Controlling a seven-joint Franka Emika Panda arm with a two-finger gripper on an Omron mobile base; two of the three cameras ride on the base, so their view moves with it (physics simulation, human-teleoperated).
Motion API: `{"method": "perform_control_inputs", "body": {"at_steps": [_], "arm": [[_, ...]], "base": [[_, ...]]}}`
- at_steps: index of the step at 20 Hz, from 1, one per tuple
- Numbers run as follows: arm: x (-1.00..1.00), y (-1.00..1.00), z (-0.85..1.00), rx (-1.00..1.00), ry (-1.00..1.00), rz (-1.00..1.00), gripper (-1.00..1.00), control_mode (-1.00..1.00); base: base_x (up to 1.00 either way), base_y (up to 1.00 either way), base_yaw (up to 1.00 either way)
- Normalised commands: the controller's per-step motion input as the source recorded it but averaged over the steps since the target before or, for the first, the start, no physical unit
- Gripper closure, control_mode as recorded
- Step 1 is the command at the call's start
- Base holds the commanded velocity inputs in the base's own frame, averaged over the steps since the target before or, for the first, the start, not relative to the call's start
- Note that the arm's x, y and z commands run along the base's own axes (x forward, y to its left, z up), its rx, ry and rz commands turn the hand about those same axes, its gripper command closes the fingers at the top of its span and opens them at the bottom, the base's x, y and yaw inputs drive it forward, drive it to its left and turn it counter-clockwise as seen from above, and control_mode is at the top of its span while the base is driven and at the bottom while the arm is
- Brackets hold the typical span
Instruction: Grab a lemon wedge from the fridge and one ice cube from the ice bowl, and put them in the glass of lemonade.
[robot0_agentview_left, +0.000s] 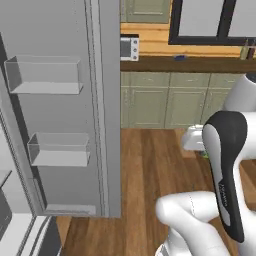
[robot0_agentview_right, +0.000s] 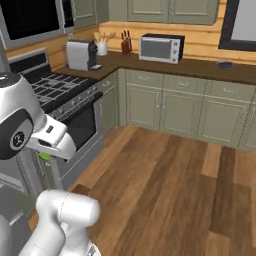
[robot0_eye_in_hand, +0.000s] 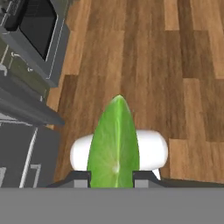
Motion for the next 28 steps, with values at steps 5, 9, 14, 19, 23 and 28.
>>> {"method": "perform_control_inputs", "body": {"at_steps": [5, 9, 14, 19, 23, 28], "arm": [[0.00, 0.00, 0.00, 0.00, 0.00, 0.00, 1.00, 1.00], [0.00, 0.00, 0.00, 0.00, 0.00, 0.00, 1.00, 1.00], [0.00, 0.00, 0.00, 0.00, 0.00, 0.00, 1.00, 1.00], [0.00, 0.00, 0.00, 0.00, 0.00, 0.00, 1.00, 1.00], [0.00, 0.00, 0.00, 0.00, 0.00, 0.00, 1.00, 1.00], [0.00, 0.00, 0.00, 0.00, 0.00, 0.00, 1.00, 1.00]], "base": [[0.36, -0.78, -0.22], [1.00, -0.06, 0.07], [1.00, -0.17, 0.12], [1.00, -0.45, 0.17], [1.00, -0.49, 0.49], [0.77, -0.11, 0.85]]}}
